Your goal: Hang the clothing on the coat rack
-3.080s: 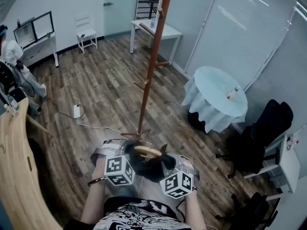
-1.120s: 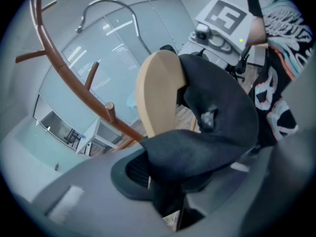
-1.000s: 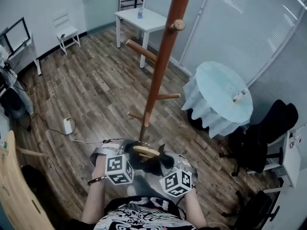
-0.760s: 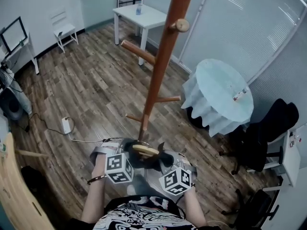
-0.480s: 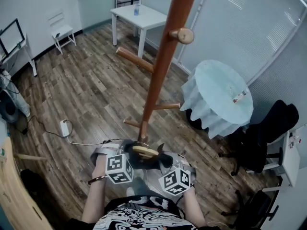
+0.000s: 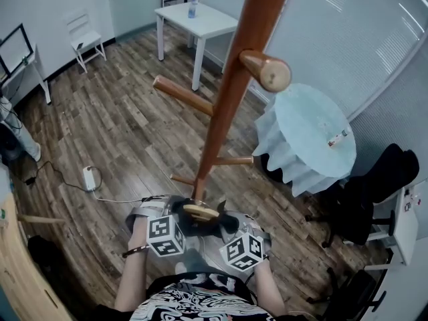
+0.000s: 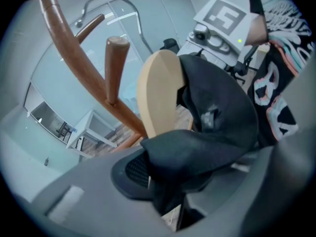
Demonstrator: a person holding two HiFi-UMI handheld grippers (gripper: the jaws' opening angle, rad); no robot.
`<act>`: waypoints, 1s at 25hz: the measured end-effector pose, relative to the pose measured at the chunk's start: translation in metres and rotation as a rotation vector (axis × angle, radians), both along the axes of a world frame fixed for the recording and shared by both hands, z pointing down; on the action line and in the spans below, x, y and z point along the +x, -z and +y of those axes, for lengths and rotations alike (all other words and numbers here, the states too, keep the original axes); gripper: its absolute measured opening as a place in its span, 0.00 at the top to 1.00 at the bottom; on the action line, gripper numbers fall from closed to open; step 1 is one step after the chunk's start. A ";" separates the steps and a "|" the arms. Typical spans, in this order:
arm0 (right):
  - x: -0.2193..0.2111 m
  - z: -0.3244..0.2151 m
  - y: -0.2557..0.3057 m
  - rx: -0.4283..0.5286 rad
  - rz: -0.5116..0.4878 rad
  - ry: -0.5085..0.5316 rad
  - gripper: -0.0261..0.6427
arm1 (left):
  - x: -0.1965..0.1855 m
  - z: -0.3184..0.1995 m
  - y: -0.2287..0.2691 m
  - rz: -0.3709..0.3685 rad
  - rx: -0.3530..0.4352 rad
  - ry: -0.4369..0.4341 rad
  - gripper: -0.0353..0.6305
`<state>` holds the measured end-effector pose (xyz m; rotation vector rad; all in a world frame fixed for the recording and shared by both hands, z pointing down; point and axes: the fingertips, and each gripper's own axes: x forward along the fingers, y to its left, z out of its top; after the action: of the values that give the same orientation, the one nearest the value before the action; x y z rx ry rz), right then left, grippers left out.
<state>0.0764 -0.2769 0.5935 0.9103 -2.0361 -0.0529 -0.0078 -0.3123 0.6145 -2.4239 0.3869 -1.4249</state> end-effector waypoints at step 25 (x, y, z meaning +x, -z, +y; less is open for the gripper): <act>0.010 -0.058 -0.046 -0.081 -0.004 0.092 0.93 | 0.009 -0.050 -0.050 -0.033 -0.095 0.073 0.82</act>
<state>0.0868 -0.3348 0.6398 0.7671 -2.0681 -0.0191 0.0011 -0.3620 0.6641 -2.4813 0.4128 -1.5448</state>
